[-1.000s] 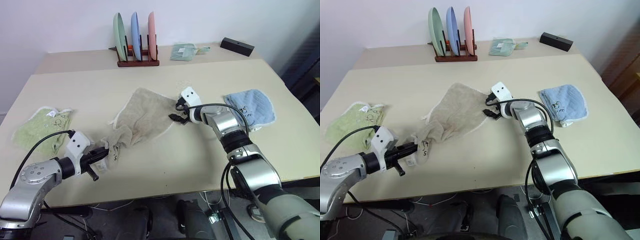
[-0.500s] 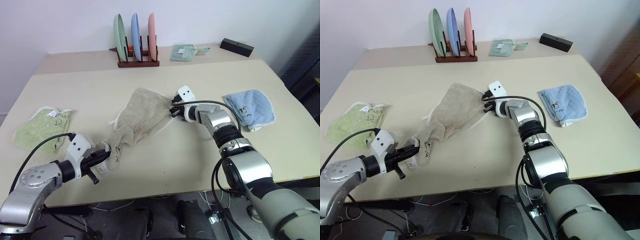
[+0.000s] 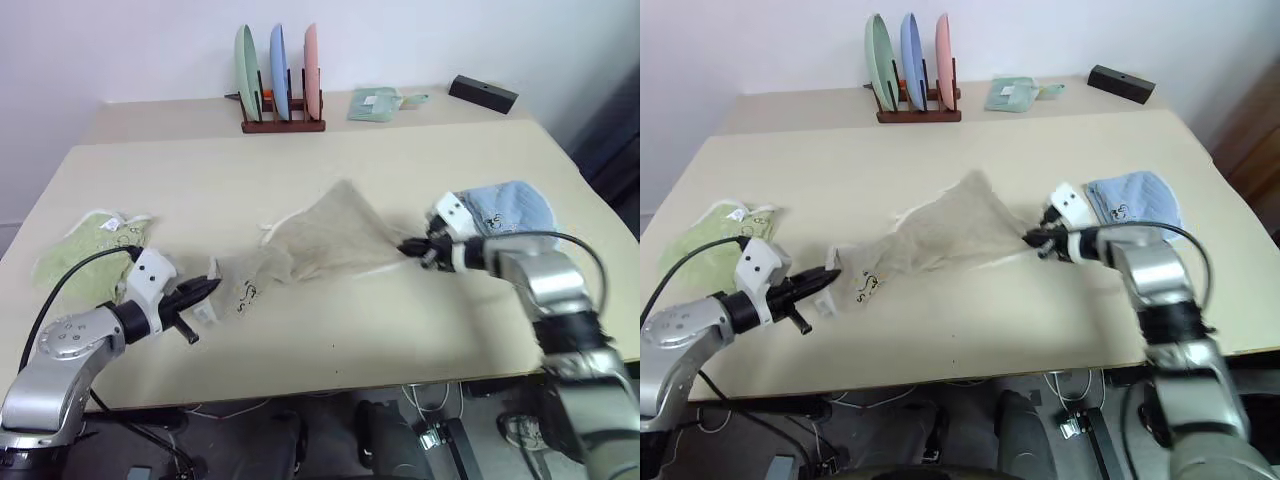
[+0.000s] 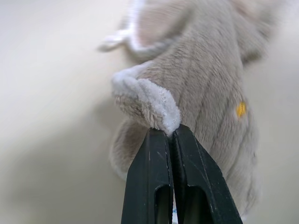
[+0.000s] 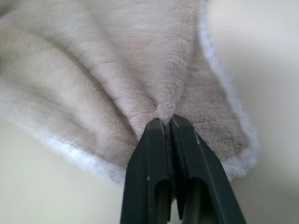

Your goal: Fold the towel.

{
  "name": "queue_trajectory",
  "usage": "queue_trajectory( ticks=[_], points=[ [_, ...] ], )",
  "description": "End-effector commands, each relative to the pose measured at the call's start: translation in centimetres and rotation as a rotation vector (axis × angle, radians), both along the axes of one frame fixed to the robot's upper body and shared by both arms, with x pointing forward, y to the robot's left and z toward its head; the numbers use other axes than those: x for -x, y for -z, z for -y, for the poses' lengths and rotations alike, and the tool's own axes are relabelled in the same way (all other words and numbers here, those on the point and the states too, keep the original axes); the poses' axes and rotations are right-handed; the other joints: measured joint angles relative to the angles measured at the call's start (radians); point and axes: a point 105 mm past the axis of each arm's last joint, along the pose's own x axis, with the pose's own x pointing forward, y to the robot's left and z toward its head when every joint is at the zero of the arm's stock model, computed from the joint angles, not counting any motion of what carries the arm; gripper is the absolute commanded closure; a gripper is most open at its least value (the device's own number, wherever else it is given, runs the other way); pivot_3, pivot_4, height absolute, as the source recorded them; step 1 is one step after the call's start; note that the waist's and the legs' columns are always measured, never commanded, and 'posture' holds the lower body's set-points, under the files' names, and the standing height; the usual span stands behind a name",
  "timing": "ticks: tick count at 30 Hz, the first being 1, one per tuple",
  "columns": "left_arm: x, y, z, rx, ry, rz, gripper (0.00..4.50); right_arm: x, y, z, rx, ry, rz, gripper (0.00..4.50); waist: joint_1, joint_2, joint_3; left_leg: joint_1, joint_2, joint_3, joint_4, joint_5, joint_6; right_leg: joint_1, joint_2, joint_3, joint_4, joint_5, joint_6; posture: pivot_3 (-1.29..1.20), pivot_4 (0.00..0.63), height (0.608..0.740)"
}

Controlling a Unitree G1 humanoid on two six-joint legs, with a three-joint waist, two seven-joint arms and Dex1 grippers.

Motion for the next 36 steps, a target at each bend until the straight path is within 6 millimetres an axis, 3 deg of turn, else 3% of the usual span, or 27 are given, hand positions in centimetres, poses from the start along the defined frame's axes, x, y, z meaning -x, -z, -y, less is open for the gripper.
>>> queue_trajectory(
  ticks=[1,5,7,10,16,17,19,21,24,27,31,36],
  points=[
    [-0.8,-0.9,0.5,-0.005,0.019,0.048,4.5,4.9,-1.7,-1.9,0.017,-0.274,0.03,4.46,-0.001,0.0,0.0,0.0,0.0,0.0,0.0,0.0,0.0,0.0,0.0,0.0,0.0,0.0,0.0,0.0,0.15,0.74],
    [-1.6,-1.1,0.9,-0.007,0.036,0.059,4.5,7.3,-0.9,-2.5,0.062,-0.368,0.014,4.46,-0.005,0.0,0.0,0.002,0.001,0.0,0.001,0.0,0.0,0.002,0.0,0.0,0.0,0.0,0.0,0.0,0.15,0.74],
    [-2.0,-1.2,1.1,-0.008,0.044,0.068,4.5,6.7,-0.4,-2.5,0.096,-0.337,0.029,4.46,0.001,-0.001,0.0,0.002,0.001,0.0,0.001,0.0,0.0,0.003,0.0,0.0,0.0,0.0,0.0,0.0,0.15,0.74],
    [-2.2,-1.5,1.1,-0.007,0.043,0.077,4.5,7.3,-1.1,-2.6,0.054,-0.388,-0.018,3.53,0.007,-0.001,0.0,0.002,0.0,0.0,0.002,0.0,0.0,0.003,0.0,0.0,0.0,0.0,0.0,0.0,0.15,0.74],
    [-1.5,-1.2,0.8,-0.01,0.032,0.069,4.5,5.8,-3.6,-2.0,-0.019,-0.366,0.081,0.65,0.008,-0.001,0.0,0.001,0.0,0.0,0.002,0.0,0.0,0.003,-0.001,-0.001,-0.001,0.0,0.0,0.0,0.15,0.74],
    [-1.3,-1.1,0.8,-0.011,0.032,0.066,4.5,5.6,-4.2,-1.9,-0.05,-0.361,0.098,0.65,0.007,-0.001,0.0,0.001,0.0,0.0,0.002,0.0,0.0,0.003,-0.001,-0.001,-0.001,0.0,0.0,0.0,0.15,0.74],
    [-1.0,-0.9,0.9,-0.012,0.029,0.062,4.5,3.2,-6.3,-1.0,-0.14,-0.255,0.173,0.65,0.004,-0.001,0.001,0.001,0.0,0.0,0.002,0.0,0.0,0.003,-0.001,-0.001,-0.001,0.0,0.0,0.0,0.15,0.74],
    [-1.0,-0.9,0.8,-0.011,0.024,0.061,4.5,0.5,-6.8,0.3,-0.132,-0.131,0.224,0.65,0.004,-0.001,0.001,0.001,0.0,0.001,0.002,0.0,0.0,0.003,-0.001,0.0,-0.001,0.0,0.0,0.0,0.15,0.74],
    [-1.0,-0.9,0.8,-0.01,0.023,0.059,4.5,-3.9,-6.0,2.2,-0.108,0.111,0.209,0.65,0.006,-0.001,0.001,0.002,0.0,0.0,0.002,0.0,0.0,0.003,-0.001,0.0,0.0,0.0,0.0,0.0,0.15,0.74],
    [-1.0,-0.9,1.0,-0.01,0.027,0.057,4.5,-6.8,-4.8,3.1,-0.097,0.288,0.182,0.65,0.005,-0.002,0.0,0.001,0.0,0.0,0.002,0.003,-0.006,0.002,-0.001,0.0,0.0,0.0,0.0,0.0,0.15,0.74],
    [-1.2,-1.0,1.1,-0.011,0.033,0.057,4.5,-8.7,-2.8,2.7,-0.042,0.33,0.148,0.65,0.005,-0.001,0.001,0.0,0.0,0.0,0.002,0.004,-0.006,0.001,-0.001,0.0,-0.001,0.0,0.0,0.0,0.15,0.74],
    [-1.3,-1.2,0.9,-0.018,0.033,0.06,4.5,-9.2,-1.1,1.3,0.005,0.26,0.105,0.65,0.0,-0.001,0.001,0.0,0.0,0.0,0.001,0.004,-0.006,0.001,-0.001,0.0,0.0,0.0,0.0,0.0,0.15,0.74]
  ],
)
